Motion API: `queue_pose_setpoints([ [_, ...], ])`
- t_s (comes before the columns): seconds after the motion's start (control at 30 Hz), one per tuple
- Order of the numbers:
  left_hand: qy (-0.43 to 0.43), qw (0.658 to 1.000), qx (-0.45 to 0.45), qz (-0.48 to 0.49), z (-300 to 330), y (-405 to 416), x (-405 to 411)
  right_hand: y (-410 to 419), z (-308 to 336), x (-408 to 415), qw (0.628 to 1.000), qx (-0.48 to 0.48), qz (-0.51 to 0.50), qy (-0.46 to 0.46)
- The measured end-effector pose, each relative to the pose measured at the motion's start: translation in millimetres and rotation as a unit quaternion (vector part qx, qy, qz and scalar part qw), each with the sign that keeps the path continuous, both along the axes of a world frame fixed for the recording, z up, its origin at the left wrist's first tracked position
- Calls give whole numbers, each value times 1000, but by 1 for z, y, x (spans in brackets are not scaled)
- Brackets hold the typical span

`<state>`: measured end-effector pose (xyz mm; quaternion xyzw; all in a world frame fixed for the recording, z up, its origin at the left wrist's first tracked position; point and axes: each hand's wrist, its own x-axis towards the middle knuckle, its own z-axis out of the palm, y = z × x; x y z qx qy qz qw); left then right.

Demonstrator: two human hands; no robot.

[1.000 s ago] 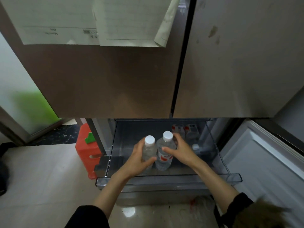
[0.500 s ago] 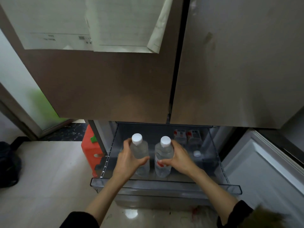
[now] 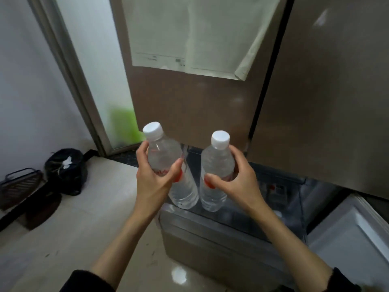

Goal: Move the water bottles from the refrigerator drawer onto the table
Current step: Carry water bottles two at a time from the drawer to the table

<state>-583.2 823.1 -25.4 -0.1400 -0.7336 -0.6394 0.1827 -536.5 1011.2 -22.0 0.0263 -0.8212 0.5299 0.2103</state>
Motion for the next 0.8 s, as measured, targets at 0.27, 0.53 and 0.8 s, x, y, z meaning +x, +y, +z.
queue_pose_setpoints([
  [0.27, 25, 984, 55, 165, 31, -102, 24, -111, 28, -19, 989, -91, 103, 57],
  [0.53, 2, 962, 15, 271, 11, -267, 73, -276, 17, -10, 975, -72, 212, -2],
  [0.8, -27, 927, -29, 372, -4, -458, 133, -481, 3, 5, 953, -69, 297, -3],
])
